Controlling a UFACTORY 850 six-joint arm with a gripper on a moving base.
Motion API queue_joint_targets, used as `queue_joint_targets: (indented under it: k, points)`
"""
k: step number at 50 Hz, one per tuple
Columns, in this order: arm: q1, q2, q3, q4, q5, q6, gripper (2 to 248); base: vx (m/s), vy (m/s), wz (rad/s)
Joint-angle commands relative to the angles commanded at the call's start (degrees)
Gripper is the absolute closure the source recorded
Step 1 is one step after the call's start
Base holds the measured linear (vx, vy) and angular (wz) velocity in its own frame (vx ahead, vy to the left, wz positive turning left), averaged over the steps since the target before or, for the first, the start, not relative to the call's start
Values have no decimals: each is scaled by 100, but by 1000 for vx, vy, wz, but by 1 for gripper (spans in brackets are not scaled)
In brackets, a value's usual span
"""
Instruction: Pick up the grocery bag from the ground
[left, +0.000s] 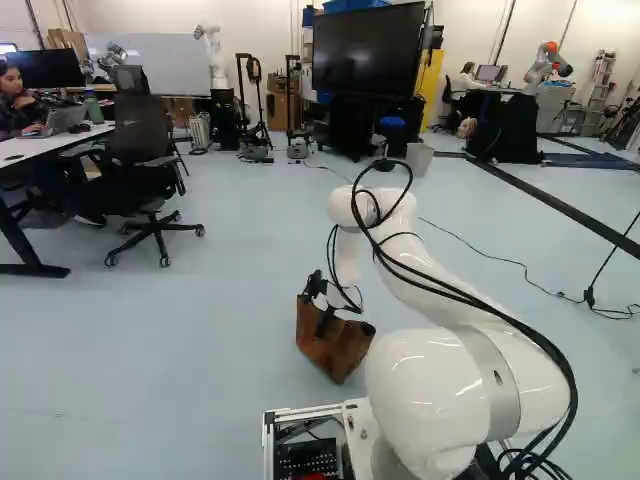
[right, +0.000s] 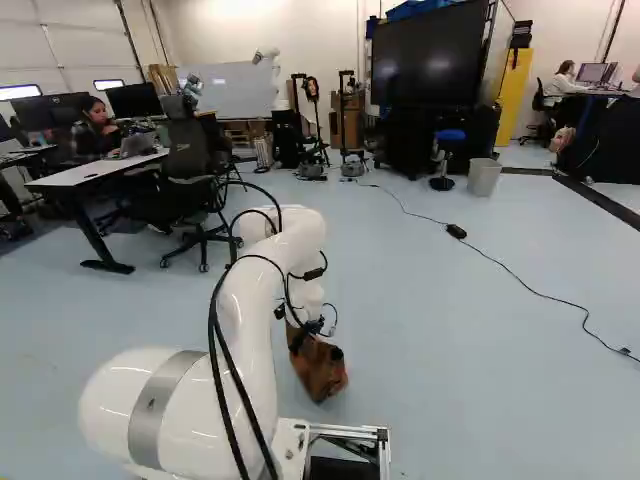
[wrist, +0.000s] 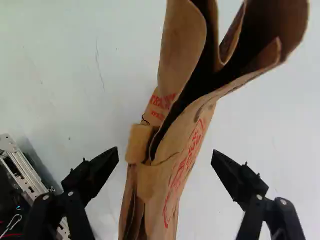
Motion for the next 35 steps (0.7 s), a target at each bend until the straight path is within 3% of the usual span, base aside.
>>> queue_joint_targets:
  k: [7, 8, 12, 13, 17, 18, 22, 23, 28, 29, 33, 34, 35]
  points:
    - [0, -21, -21, 0, 0, 0, 3, 0, 0, 0]
    - [0, -23, -22, 0, 0, 0, 25, 0, 0, 0]
    - [0, -25, -24, 0, 0, 0, 25, 0, 0, 0]
    - [0, -25, -24, 0, 0, 0, 64, 0, 0, 0]
    - [0, -25, -24, 0, 0, 0, 64, 0, 0, 0]
    - [0, -25, -24, 0, 0, 0, 103, 0, 0, 0]
    - [0, -25, -24, 0, 0, 0, 103, 0, 0, 0]
    - [0, -25, -24, 0, 0, 0, 142, 0, 0, 0]
    - [0, -25, -24, 0, 0, 0, 142, 0, 0, 0]
    - [0, -25, -24, 0, 0, 0, 181, 0, 0, 0]
    - [0, -25, -24, 0, 0, 0, 181, 0, 0, 0]
    - [0, -25, -24, 0, 0, 0, 216, 0, 0, 0]
    - [0, -17, -16, 0, 0, 0, 216, 0, 0, 0]
